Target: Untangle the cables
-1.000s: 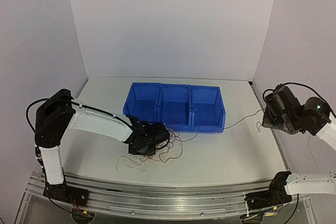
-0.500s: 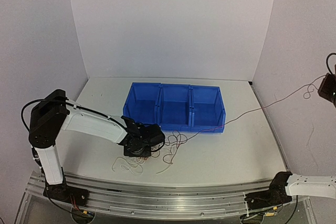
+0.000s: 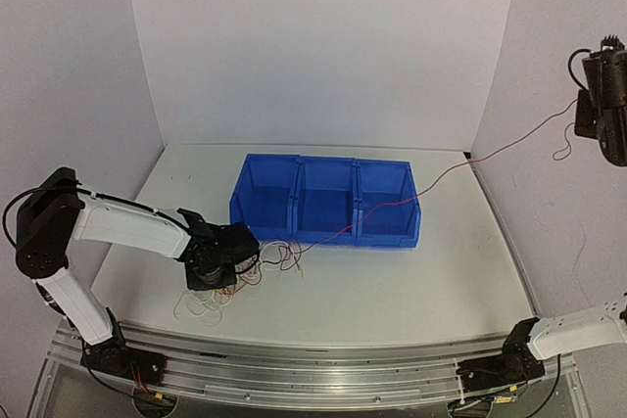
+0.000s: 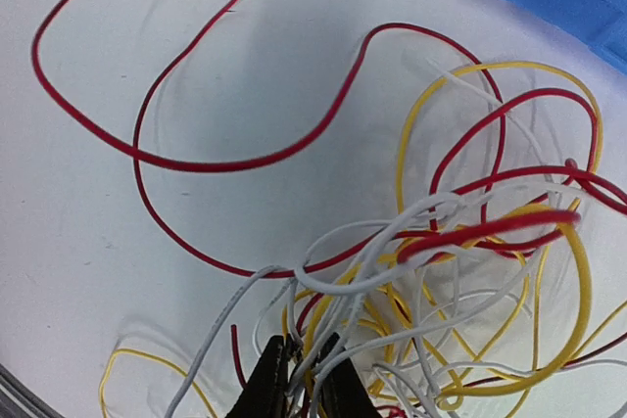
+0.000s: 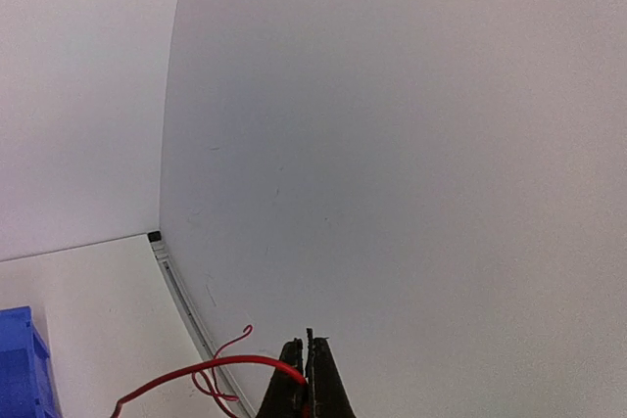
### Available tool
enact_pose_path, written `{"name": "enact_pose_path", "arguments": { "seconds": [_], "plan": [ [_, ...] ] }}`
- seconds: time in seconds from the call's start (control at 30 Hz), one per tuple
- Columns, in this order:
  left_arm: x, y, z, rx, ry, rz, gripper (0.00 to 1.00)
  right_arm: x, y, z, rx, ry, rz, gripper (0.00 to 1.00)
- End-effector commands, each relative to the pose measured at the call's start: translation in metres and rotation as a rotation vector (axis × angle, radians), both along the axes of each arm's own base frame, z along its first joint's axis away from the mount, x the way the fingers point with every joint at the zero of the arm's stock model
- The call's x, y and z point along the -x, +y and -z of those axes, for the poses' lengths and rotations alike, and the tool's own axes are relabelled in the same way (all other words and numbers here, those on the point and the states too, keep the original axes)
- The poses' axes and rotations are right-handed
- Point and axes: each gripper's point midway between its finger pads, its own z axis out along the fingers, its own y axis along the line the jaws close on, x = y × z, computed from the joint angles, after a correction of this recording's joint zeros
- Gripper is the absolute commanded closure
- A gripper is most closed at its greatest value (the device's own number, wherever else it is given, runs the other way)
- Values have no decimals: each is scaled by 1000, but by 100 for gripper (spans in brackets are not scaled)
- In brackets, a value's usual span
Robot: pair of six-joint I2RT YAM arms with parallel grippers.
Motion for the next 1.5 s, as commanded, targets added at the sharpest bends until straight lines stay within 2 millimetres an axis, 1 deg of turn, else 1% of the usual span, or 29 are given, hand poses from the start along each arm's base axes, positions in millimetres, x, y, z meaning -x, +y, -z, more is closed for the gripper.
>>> {"name": "enact_pose_path", "arguments": {
  "seconds": [0.0,0.07,0.13,0.2,0.27,0.33,0.37,0.43,0.47,0.57,0.6,0.63,0.73,0.83,0.87,0.93,0.97,1.03,1.07,1.1,1.13,1.17,1.2,1.23,1.27,1.3,1.4,1.43,1.47],
  "plan": [
    [9,46,-12,-35,9,-100,92,-10,6,-10,86,28,48,100],
    [13,71,-9,-45,31,-150,95,-17,9,-9,120,48,71,100],
    [17,96,-10,-43,41,-231,100,-22,8,-4,127,69,91,100],
    [19,116,-10,-31,45,-293,100,-29,0,6,109,116,114,100],
    [18,127,-10,-5,34,-326,100,-38,-13,20,116,181,172,100],
    [14,131,-8,42,27,-335,100,-49,-27,36,131,256,245,100],
    [12,132,-6,59,32,-341,100,-56,-35,49,122,307,269,100],
    [13,135,-5,54,44,-353,100,-65,-55,74,57,369,323,100],
    [13,137,-5,43,48,-362,100,-67,-65,83,26,391,347,100],
    [13,137,-3,33,62,-364,100,-67,-95,99,-76,414,417,100],
    [13,137,-2,32,67,-363,100,-66,-102,103,-107,413,432,100],
    [12,136,-2,32,69,-364,100,-68,-105,108,-136,416,432,100],
    [9,131,-2,47,75,-348,100,-74,-102,123,-205,433,395,100],
    [4,129,-5,43,68,-325,100,-77,-101,130,-243,439,378,100],
    [1,127,-8,43,65,-307,100,-79,-95,134,-274,442,343,100],
    [-8,116,-12,80,50,-253,100,-88,-71,144,-396,437,196,100],
    [-12,110,-15,104,41,-218,100,-90,-62,145,-446,419,145,100],
    [-22,96,-22,164,1,-145,100,-88,-49,141,-503,385,79,100],
    [-27,86,-27,206,-15,-95,100,-85,-45,138,-518,372,54,100],
    [-31,75,-34,251,-35,-43,97,-84,-37,136,-541,367,6,100],
    [-35,61,-44,299,-60,20,87,-83,-24,135,-578,365,-65,100],
    [-38,46,-56,333,-90,82,71,-84,-10,136,-623,370,-139,100],
    [-40,33,-71,353,-129,134,52,-84,6,135,-673,367,-224,100],
    [-41,21,-86,347,-173,184,26,-84,21,136,-720,369,-298,100],
    [-42,11,-104,343,-212,219,6,-85,38,136,-777,373,-383,100],
    [-44,5,-119,326,-244,235,1,-85,53,136,-827,378,-457,100],
    [-47,-11,-158,302,-313,287,0,-83,94,128,-958,371,-674,100],
    [-46,-19,-167,299,-331,324,0,-82,104,123,-989,362,-735,100],
    [-44,-33,-177,304,-349,393,0,-80,113,116,-1020,345,-794,100]
  ]
}}
